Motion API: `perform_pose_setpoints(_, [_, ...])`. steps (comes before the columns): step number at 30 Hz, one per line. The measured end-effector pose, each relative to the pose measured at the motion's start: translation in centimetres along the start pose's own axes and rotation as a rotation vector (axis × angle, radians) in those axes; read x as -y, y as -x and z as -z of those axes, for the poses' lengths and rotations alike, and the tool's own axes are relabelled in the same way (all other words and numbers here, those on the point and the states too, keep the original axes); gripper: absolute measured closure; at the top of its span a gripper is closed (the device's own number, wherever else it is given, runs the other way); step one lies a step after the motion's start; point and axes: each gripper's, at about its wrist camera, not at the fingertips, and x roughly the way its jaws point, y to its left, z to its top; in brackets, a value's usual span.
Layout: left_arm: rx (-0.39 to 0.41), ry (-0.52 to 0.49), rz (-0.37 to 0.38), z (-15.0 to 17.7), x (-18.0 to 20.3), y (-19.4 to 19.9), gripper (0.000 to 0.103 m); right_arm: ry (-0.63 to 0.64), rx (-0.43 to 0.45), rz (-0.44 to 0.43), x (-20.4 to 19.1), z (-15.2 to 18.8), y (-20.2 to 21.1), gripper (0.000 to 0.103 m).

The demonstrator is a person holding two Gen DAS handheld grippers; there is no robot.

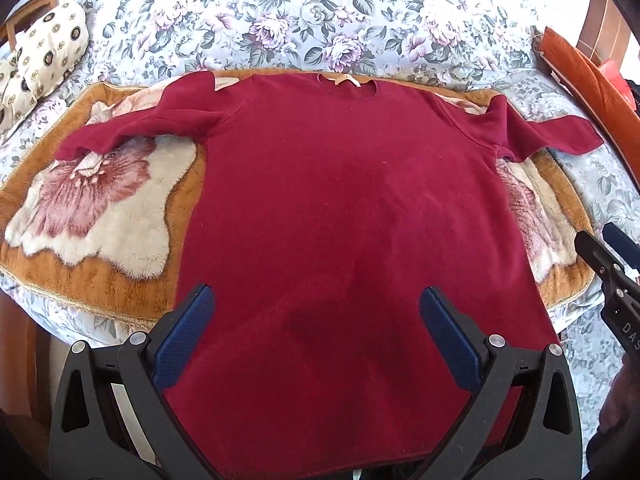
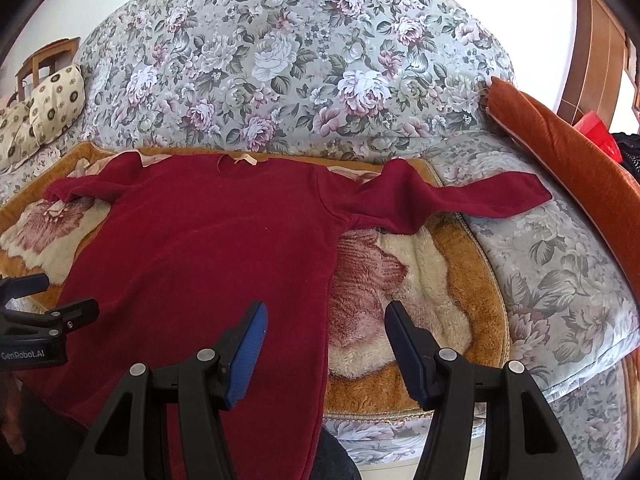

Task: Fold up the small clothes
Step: 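Move both tools forward over the red sweater toward its sleeves, then grasp the sweater sleeve cuff with the left gripper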

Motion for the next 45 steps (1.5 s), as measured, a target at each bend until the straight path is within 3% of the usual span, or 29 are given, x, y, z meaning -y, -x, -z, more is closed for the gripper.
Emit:
perform_pose_setpoints(11, [0.010, 0.002, -0.047, 0.2, -0.3, 0.5, 0.000, 0.035, -0.013, -0.043, -0.6, 0.4, 0.6, 0.044])
perform_pose_setpoints(18, [0.007, 0.005, -0.084, 0.1, -1.0, 0.1, 0.000, 0.195, -0.047, -0.230, 0.9, 0.5, 1.2, 0.044])
perform_pose_setpoints(22, [0.007, -0.019, -0.125, 0.0, -1.2, -0.5, 0.000, 0.285, -0.029, -0.180, 1.7, -1.8, 1.2, 0.044])
perform_pose_setpoints(24, [0.000, -0.003, -0.119, -0.1, -1.7, -0.7, 0.001, 0.255, -0.018, -0.142, 2.0, -3.3, 0.4, 0.044])
perform_pose_setpoints(27, [0.003, 0.010, -0.117, -0.3, -2.4, -0.6, 0.000, 0.090, -0.013, -0.134, 2.2, -5.2, -1.4, 0.044])
perform_pose_setpoints(29, [-0.002, 0.014, -0.122, -0.5, -3.1, -0.8, 0.000, -0.023, -0.014, -0.151, 1.8, -5.5, -3.1, 0.044])
perform_pose_setpoints(32, [-0.007, 0.028, -0.132, -1.0, -4.3, -1.1, 0.000, -0.082, -0.023, -0.142, -0.6, -5.4, -5.7, 0.044])
perform_pose_setpoints(36, [0.006, 0.088, -0.151, -2.0, -7.8, -1.5, 0.000, -0.003, -0.012, -0.146, -4.2, -4.5, -8.9, 0.044])
perform_pose_setpoints(39, [0.044, 0.127, -0.194, -3.1, -11.7, -1.5, 0.000, 0.022, -0.100, -0.115, -5.0, -4.2, -11.4, 0.044])
perform_pose_setpoints(43, [0.094, 0.159, -0.283, -5.6, -19.8, -2.8, 0.000, -0.046, -0.204, -0.140, -3.7, -3.8, -13.8, 0.044])
perform_pose_setpoints(45, [0.107, 0.195, -0.293, -7.6, -25.2, -3.6, 0.000, -0.093, -0.265, -0.179, -2.9, -3.3, -15.1, 0.044])
